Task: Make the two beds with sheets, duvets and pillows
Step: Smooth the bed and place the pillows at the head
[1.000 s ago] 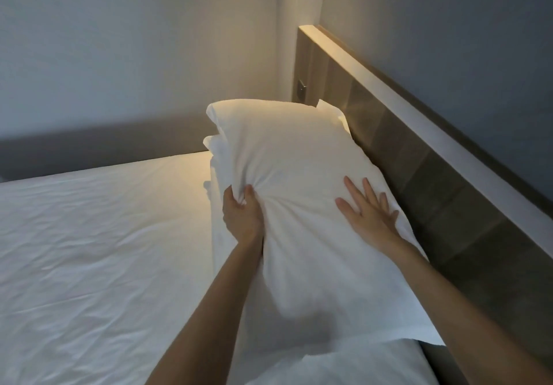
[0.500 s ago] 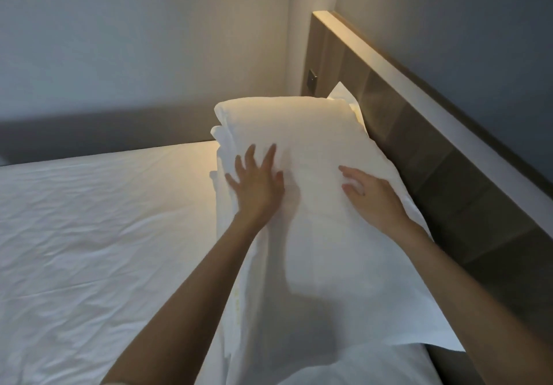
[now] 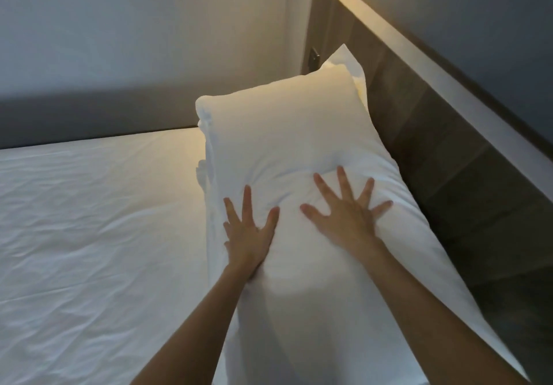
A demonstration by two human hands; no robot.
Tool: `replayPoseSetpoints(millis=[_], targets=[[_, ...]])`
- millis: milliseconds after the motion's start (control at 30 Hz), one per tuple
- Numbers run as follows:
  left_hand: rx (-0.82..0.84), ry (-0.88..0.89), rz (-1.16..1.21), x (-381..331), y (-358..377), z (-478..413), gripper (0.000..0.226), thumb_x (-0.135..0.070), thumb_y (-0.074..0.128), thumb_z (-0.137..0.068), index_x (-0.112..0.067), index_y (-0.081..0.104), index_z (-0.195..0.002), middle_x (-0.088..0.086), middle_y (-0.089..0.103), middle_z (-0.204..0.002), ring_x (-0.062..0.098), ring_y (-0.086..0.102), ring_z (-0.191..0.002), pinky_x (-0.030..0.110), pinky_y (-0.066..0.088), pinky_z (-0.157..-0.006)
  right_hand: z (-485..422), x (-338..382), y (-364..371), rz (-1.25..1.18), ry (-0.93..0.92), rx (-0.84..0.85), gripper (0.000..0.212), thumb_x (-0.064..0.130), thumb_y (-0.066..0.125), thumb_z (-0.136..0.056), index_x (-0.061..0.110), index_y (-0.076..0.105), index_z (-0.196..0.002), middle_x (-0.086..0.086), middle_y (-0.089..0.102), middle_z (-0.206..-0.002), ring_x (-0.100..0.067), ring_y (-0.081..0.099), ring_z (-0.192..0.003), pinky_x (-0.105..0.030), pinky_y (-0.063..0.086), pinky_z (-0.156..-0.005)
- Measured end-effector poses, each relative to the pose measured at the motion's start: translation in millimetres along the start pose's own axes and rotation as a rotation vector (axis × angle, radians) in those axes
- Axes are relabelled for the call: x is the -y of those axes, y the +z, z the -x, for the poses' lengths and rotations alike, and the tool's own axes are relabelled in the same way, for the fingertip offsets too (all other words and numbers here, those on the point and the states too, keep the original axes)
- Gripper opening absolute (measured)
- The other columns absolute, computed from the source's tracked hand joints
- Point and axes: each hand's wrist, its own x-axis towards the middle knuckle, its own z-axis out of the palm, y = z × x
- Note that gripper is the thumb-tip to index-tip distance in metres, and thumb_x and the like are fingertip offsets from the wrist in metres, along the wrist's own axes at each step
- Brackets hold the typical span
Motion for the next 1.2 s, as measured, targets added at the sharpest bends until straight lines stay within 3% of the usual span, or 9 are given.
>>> replayPoseSetpoints(millis=[200, 367, 500, 667, 767, 867, 1000, 1100, 1200], targets=[[0.007, -0.015, -0.088, -14, -7, 25, 0.071, -0.079, 0.031, -0.085, -0.062, -0.008, -0.142, 0.004, -0.002, -0.163, 0.039, 0.030, -0.140, 0.056, 0.028, -0.111, 11, -14, -15, -0.014, -0.074, -0.024, 0.066, 0.079, 0.014, -0.086, 0.060, -0.012, -0.143, 0.020, -0.018, -0.159, -0.033, -0.018, -0.147, -0.073, -0.006, -0.108], [0.042, 0.101, -0.199, 2, -10, 80, 0.077, -0.077, 0.030, -0.085, -0.054, -0.012, -0.146, 0.003, -0.009, -0.163, 0.032, 0.010, -0.148, 0.051, 0.015, -0.119, 60, -24, 1, 0.060, -0.183, -0.193, 0.065, 0.071, 0.002, -0.089, 0.050, -0.011, -0.149, 0.010, -0.010, -0.163, -0.023, -0.008, -0.150, -0.065, -0.005, -0.114], [0.076, 0.200, -0.199, 28, -4, 116, 0.083, -0.086, 0.031, -0.077, -0.061, -0.018, -0.140, -0.009, -0.024, -0.160, 0.023, -0.008, -0.150, 0.050, 0.014, -0.120, 95, -35, 27, 0.071, -0.214, -0.318, 0.062, 0.065, 0.015, -0.096, 0.044, 0.003, -0.153, 0.004, 0.004, -0.164, -0.025, 0.002, -0.150, -0.066, -0.001, -0.113], [0.110, 0.065, -0.147, 43, -4, 155, 0.096, -0.078, 0.046, -0.079, -0.046, -0.012, -0.150, -0.012, -0.018, -0.161, 0.030, 0.017, -0.147, 0.049, 0.027, -0.113, 134, -48, 44, 0.039, -0.247, -0.394, 0.057, 0.055, 0.030, -0.098, 0.039, 0.022, -0.152, 0.002, 0.023, -0.160, -0.025, 0.021, -0.147, -0.055, 0.012, -0.118], [0.125, 0.001, -0.156, 45, -9, 175, 0.101, -0.072, 0.051, -0.081, -0.030, -0.005, -0.154, 0.003, 0.008, -0.163, 0.033, 0.027, -0.143, 0.048, 0.029, -0.112, 142, -47, 34, -0.119, -0.300, -0.479, 0.044, 0.044, 0.044, -0.096, 0.027, 0.057, -0.135, -0.004, 0.061, -0.131, -0.027, 0.056, -0.116, -0.045, 0.040, -0.104], [0.121, -0.019, -0.337, 38, -28, 179, 0.091, -0.068, 0.049, -0.085, -0.020, 0.010, -0.152, 0.010, 0.040, -0.148, 0.034, 0.046, -0.129, 0.047, 0.038, -0.103, 131, -41, -2, -0.293, -0.392, -0.566, 0.021, 0.024, 0.058, -0.091, 0.018, 0.077, -0.095, -0.004, 0.073, -0.087, -0.025, 0.064, -0.076, -0.044, 0.051, -0.082], [-0.097, 0.076, -0.385, 24, -53, 176, 0.059, -0.053, 0.047, -0.095, -0.018, 0.037, -0.141, 0.008, 0.045, -0.144, 0.032, 0.045, -0.127, 0.044, 0.037, -0.100, 119, -24, -24, -0.292, -0.363, -0.525, 0.029, 0.027, 0.059, -0.094, 0.029, 0.066, -0.122, 0.000, 0.060, -0.134, -0.023, 0.055, -0.121, -0.055, 0.033, -0.109], [-0.086, 0.175, -0.190, 20, -49, 163, 0.064, -0.048, 0.046, -0.098, -0.025, 0.020, -0.153, 0.005, 0.015, -0.161, 0.028, 0.020, -0.145, 0.048, 0.026, -0.112, 130, -16, 0, -0.085, -0.240, -0.280, 0.051, 0.054, 0.034, -0.099, 0.046, 0.025, -0.148, 0.004, 0.017, -0.161, -0.027, 0.014, -0.148, -0.065, 0.001, -0.113], [0.157, 0.146, -0.162, 30, -26, 167, 0.077, -0.053, 0.043, -0.097, -0.031, -0.002, -0.155, 0.001, -0.012, -0.163, 0.029, 0.009, -0.149, 0.047, 0.019, -0.116, 152, -15, 36, 0.105, -0.251, -0.227, 0.061, 0.067, 0.010, -0.094, 0.049, -0.002, -0.151, 0.005, -0.005, -0.164, -0.032, -0.004, -0.150, -0.074, -0.005, -0.106]])
